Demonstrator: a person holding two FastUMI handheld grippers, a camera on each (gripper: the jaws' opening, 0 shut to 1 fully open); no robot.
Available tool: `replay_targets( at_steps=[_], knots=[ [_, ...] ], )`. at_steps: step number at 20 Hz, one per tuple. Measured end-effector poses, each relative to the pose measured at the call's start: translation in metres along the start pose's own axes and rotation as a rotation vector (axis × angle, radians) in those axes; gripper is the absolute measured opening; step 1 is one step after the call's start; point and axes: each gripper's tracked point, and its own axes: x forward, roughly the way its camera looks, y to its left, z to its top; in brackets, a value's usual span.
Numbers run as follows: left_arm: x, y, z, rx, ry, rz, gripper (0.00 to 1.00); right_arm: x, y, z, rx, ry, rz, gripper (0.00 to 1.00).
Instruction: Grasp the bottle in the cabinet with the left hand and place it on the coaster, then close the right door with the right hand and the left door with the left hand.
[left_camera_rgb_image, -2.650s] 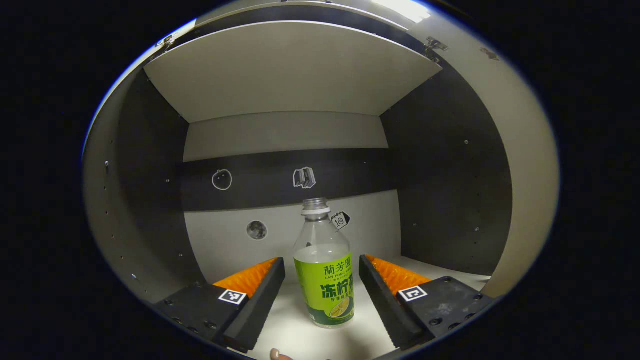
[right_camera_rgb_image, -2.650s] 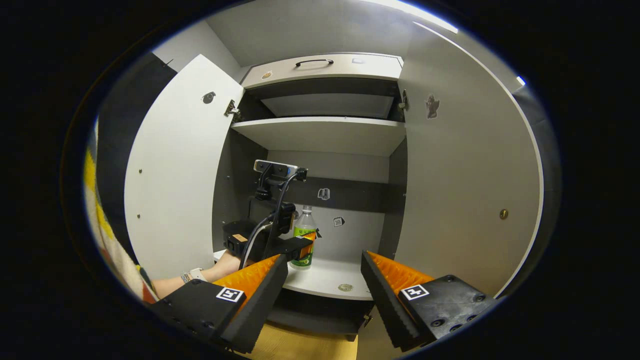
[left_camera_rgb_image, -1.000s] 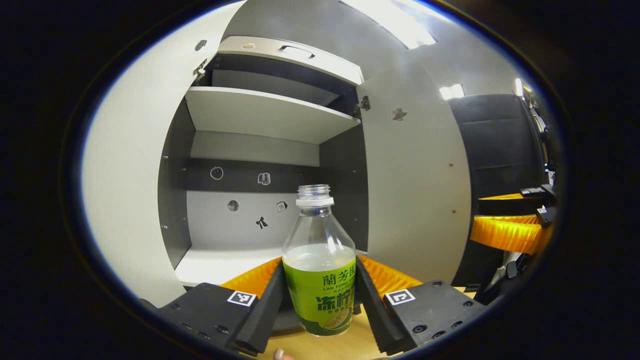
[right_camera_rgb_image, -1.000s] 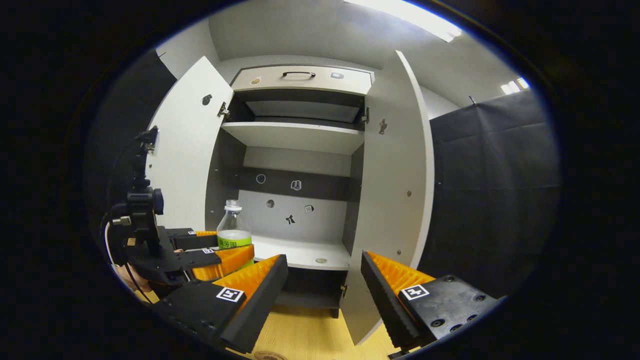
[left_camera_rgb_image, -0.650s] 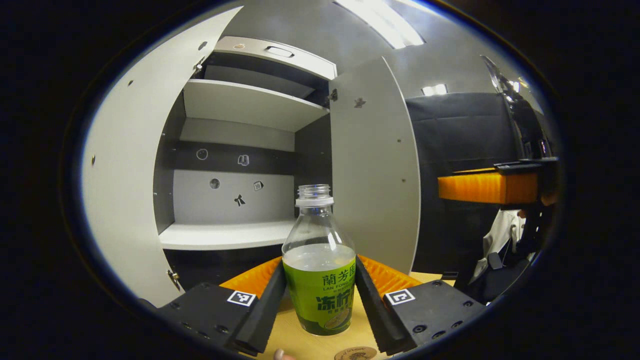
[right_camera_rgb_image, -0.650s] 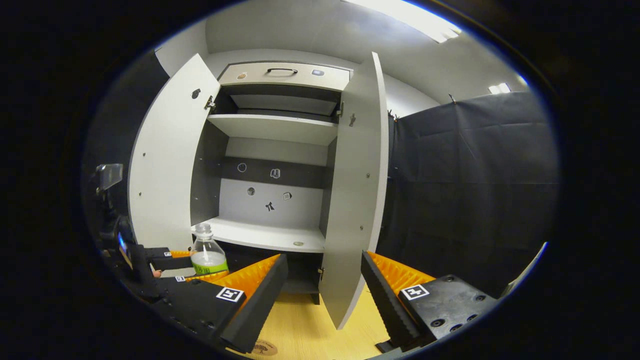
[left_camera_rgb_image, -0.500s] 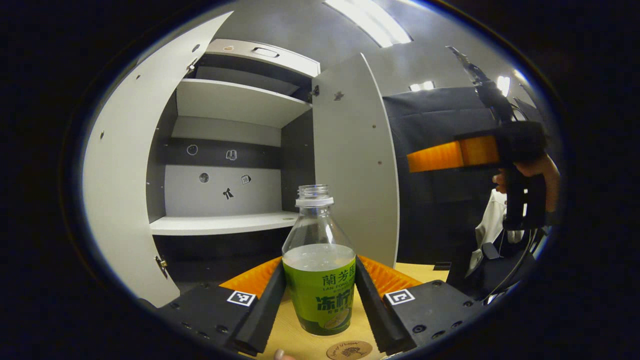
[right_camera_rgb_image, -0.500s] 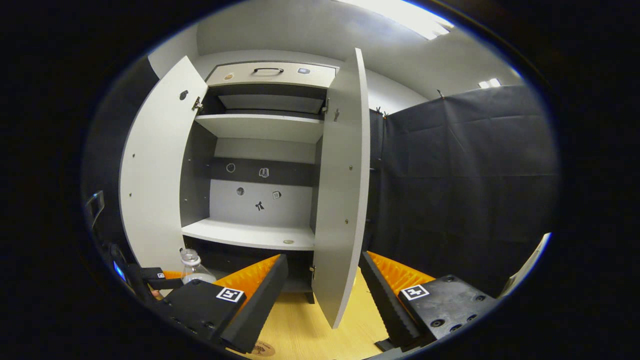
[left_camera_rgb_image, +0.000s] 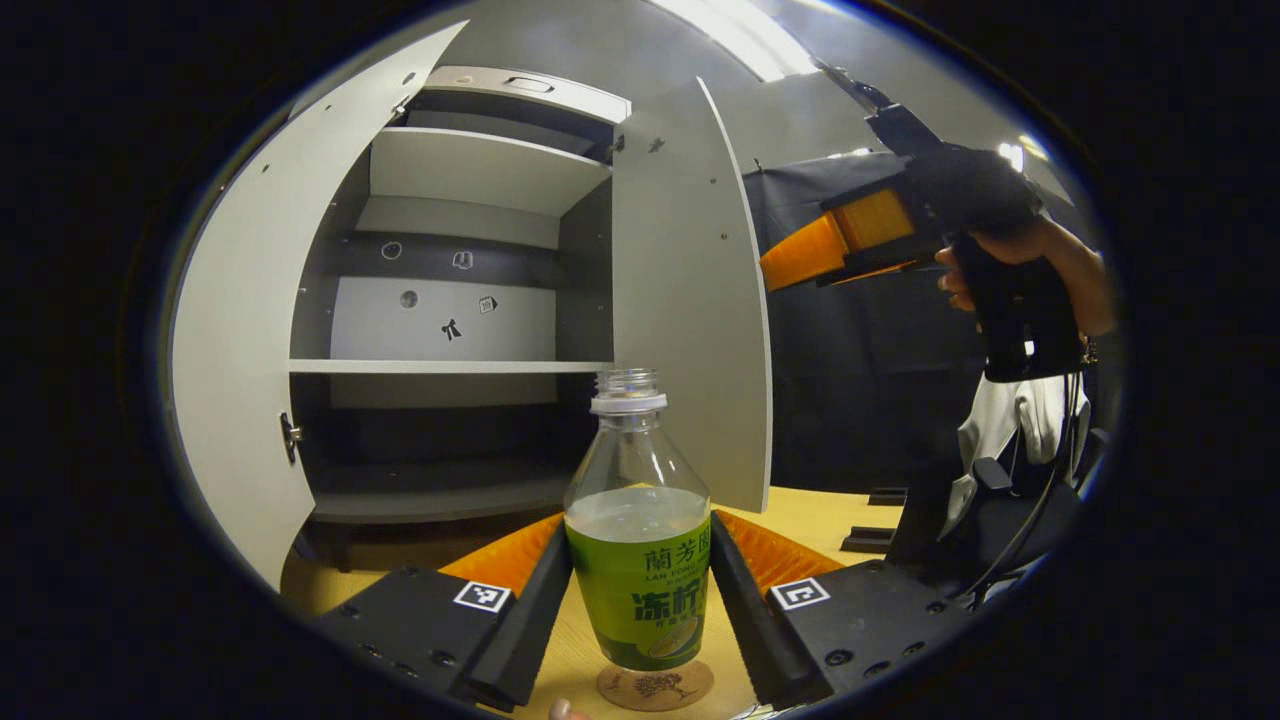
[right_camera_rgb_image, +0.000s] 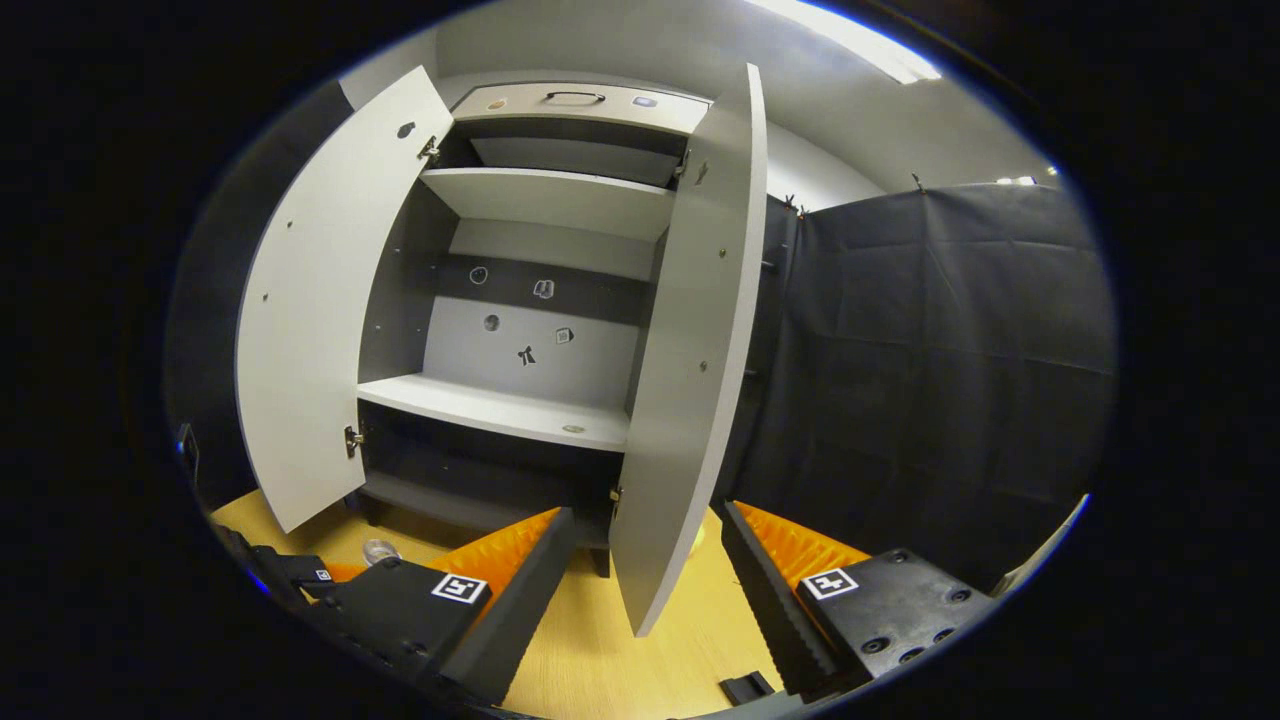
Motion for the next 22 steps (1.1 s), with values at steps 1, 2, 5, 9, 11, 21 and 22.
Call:
replay_targets(
  at_steps=[1, 2, 5, 9, 11, 21, 22],
  knots=[
    [0.000, -0.001, -0.009, -0.007, 0.005, 0.003, 0.79, 0.002, 0.002, -0.002, -0.011, -0.006, 0.011, 0.98],
    [0.000, -0.002, -0.019, -0.010, 0.014, 0.010, 0.80, 0.005, 0.003, -0.005, -0.023, -0.007, 0.017, 0.98],
    [-0.003, 0.002, -0.043, 0.007, 0.046, 0.052, 0.80, 0.008, 0.001, -0.005, -0.016, -0.026, 0.030, 0.98],
    [0.000, 0.000, -0.056, 0.006, 0.038, 0.055, 0.80, 0.011, 0.002, -0.022, -0.019, -0.009, 0.040, 0.98],
    [0.001, 0.002, -0.063, 0.021, 0.042, 0.065, 0.80, 0.011, 0.005, -0.033, -0.022, 0.016, 0.053, 0.98],
    [-0.001, 0.004, -0.075, -0.037, 0.052, 0.065, 0.84, 0.016, 0.011, -0.053, -0.010, 0.068, 0.068, 0.98],
    [0.000, 0.003, -0.072, -0.017, 0.050, 0.062, 0.89, 0.016, 0.011, -0.054, -0.004, 0.070, 0.067, 0.98]
  ],
)
